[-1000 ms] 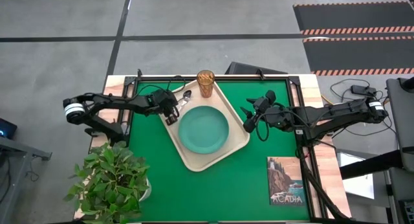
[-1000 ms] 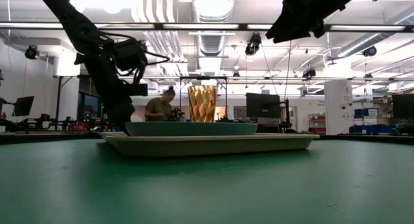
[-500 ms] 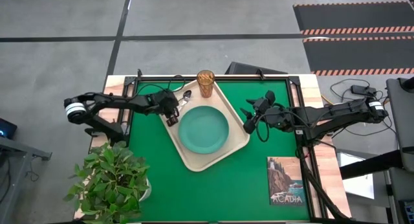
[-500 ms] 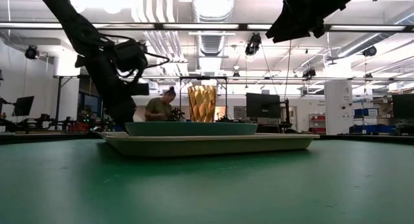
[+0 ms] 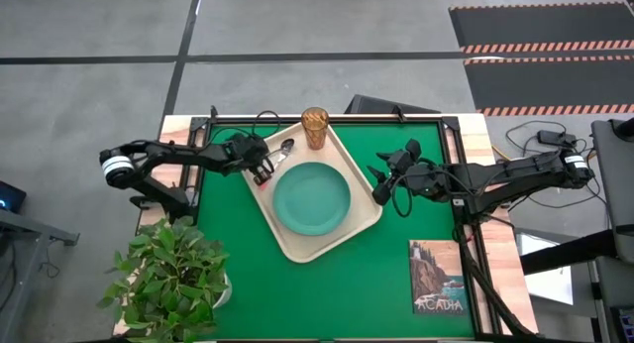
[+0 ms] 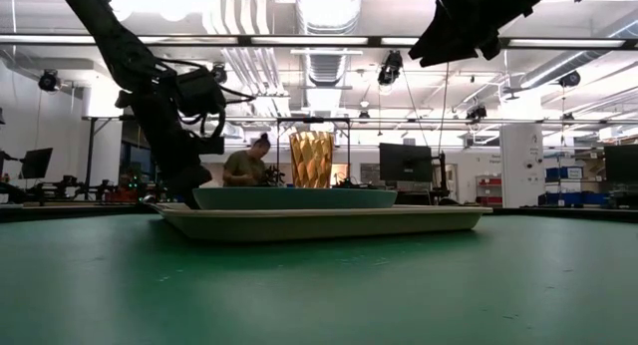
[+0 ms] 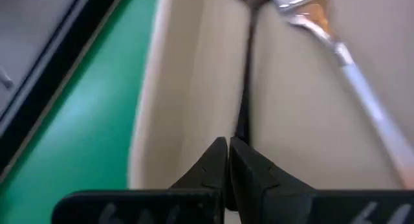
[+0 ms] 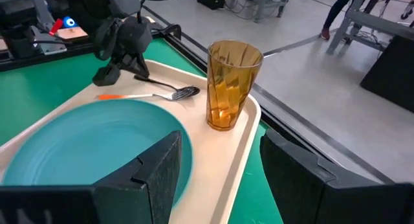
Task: Pick and place plate/cup/fork/spoon on tray
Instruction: Put the orange fork on the white tray under the black spoon, then return to Home Position
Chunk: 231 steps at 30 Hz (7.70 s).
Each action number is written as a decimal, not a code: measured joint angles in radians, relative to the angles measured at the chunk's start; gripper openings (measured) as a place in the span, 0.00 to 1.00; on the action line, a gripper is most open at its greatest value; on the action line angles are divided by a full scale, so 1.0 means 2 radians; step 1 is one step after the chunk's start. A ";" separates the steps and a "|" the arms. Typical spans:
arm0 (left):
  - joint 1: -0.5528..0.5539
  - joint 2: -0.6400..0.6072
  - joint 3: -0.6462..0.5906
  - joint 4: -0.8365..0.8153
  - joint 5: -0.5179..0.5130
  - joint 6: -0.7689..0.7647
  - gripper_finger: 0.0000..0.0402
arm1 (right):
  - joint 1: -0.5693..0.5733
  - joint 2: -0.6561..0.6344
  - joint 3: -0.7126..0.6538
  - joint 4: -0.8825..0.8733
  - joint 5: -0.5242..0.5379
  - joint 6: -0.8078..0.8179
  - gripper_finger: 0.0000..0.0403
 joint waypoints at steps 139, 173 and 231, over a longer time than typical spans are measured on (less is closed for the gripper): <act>-0.019 0.016 -0.014 0.177 0.006 -0.012 0.10 | 0.005 0.000 -0.014 -0.023 -0.014 -0.001 0.49; -0.035 -0.003 -0.012 0.195 0.067 0.002 0.02 | 0.014 -0.004 -0.047 0.039 -0.015 -0.073 0.49; -0.091 -0.497 -0.287 0.253 0.261 0.001 0.02 | 0.016 -0.475 -0.371 0.227 -0.218 -0.319 0.35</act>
